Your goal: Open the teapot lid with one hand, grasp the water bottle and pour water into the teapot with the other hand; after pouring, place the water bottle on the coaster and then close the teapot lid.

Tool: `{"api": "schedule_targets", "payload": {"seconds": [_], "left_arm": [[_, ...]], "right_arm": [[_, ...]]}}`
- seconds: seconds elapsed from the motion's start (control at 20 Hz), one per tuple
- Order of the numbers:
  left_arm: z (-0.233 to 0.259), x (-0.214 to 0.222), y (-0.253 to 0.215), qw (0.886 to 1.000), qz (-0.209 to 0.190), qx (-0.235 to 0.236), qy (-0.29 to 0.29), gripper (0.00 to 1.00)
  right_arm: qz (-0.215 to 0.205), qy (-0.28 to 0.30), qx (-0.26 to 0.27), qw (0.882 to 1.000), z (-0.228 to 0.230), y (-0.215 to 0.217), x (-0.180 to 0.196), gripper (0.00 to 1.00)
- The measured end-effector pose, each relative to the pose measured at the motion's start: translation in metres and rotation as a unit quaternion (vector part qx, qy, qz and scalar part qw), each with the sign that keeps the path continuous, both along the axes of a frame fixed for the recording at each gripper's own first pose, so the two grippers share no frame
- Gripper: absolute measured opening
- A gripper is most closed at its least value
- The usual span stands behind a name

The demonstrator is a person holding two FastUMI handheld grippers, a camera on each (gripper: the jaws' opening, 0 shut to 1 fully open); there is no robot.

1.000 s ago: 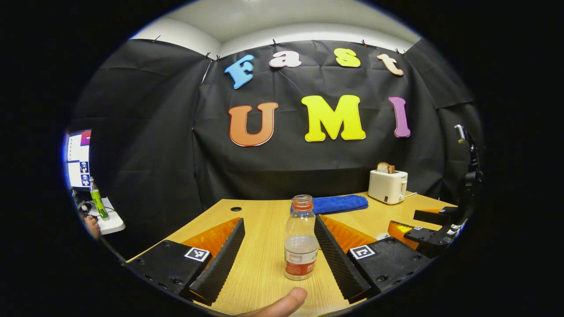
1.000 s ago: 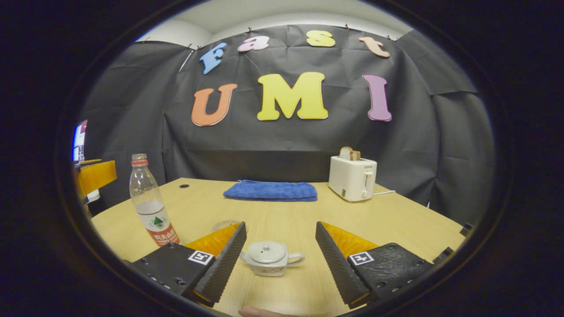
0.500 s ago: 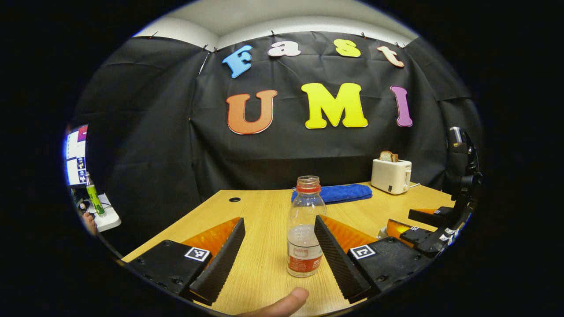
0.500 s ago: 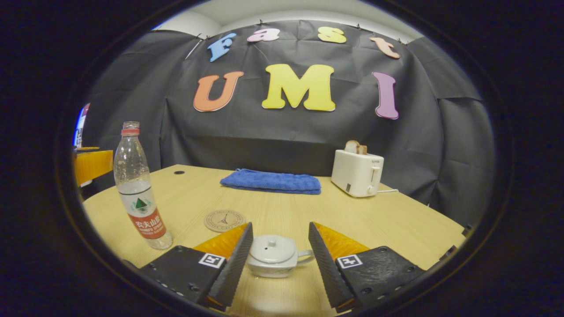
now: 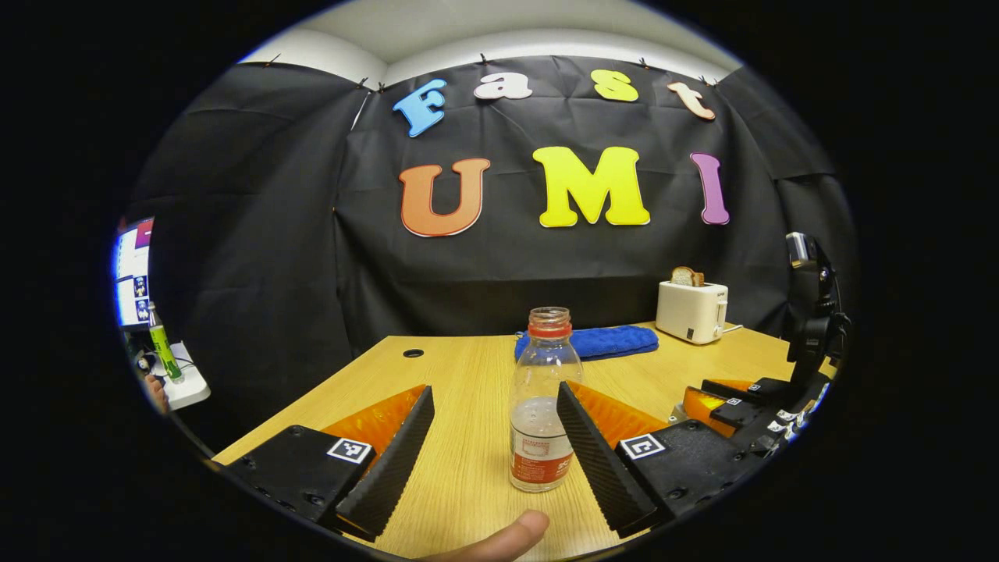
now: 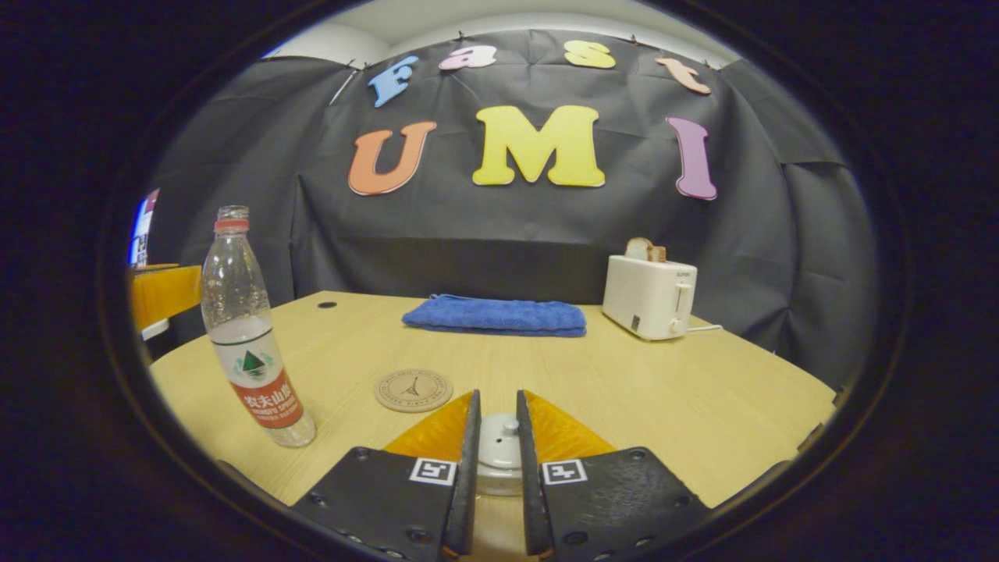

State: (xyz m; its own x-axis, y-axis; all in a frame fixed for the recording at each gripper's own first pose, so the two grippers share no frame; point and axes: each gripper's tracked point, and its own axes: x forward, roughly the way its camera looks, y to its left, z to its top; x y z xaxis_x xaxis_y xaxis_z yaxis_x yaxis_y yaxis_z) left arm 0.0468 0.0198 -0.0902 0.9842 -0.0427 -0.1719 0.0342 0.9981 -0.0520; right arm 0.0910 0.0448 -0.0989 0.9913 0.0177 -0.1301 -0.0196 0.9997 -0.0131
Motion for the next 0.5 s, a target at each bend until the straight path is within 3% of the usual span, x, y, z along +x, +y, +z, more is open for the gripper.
{"api": "schedule_targets", "payload": {"seconds": [0.1, 0.2, 0.25, 0.5], "left_arm": [[-0.002, 0.001, -0.002, 1.000, -0.003, -0.003, 0.001, 0.99], [-0.001, 0.001, -0.005, 1.000, -0.010, -0.007, 0.001, 0.99], [-0.001, 0.001, -0.007, 1.000, -0.011, -0.009, 0.002, 0.99], [-0.007, 0.001, -0.015, 0.999, -0.022, -0.022, 0.010, 0.99]], "right_arm": [[0.005, 0.001, 0.007, 1.000, 0.001, -0.004, 0.002, 0.07], [0.010, 0.000, 0.013, 1.000, -0.002, -0.002, 0.001, 0.06], [0.009, -0.002, 0.018, 1.000, 0.002, -0.004, 0.000, 0.00], [0.004, -0.018, 0.024, 1.000, 0.020, -0.005, -0.009, 0.00]]}}
